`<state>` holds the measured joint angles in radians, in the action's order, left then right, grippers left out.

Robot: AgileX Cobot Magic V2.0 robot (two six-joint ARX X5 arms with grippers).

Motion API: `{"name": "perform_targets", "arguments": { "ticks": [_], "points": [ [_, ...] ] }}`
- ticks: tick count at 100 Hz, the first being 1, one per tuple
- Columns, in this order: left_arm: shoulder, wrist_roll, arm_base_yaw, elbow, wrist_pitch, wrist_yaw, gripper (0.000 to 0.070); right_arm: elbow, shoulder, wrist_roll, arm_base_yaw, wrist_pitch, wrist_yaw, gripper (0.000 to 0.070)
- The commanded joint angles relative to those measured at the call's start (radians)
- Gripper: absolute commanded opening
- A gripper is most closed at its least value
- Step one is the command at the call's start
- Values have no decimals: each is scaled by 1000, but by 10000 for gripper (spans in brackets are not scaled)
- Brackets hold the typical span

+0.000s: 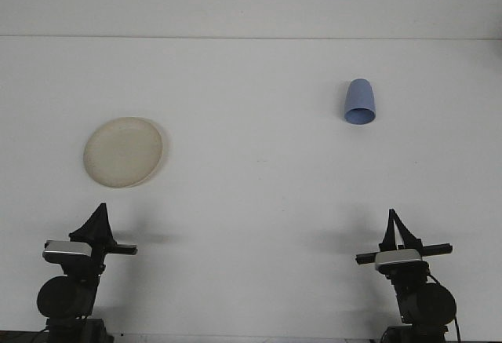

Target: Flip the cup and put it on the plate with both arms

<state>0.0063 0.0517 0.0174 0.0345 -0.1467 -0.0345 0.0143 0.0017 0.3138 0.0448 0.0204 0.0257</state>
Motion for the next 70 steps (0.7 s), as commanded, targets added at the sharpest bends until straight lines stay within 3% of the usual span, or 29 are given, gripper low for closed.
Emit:
{"name": "perform_targets", "arguments": {
  "ticks": [1,70],
  "points": [
    [-2,8,1,-11,-12,3,14,-2,-1,-10,1,13,0,1],
    [-2,8,1,-11,-12,3,14,-2,-1,-36,2,18,5,1]
  ]
}}
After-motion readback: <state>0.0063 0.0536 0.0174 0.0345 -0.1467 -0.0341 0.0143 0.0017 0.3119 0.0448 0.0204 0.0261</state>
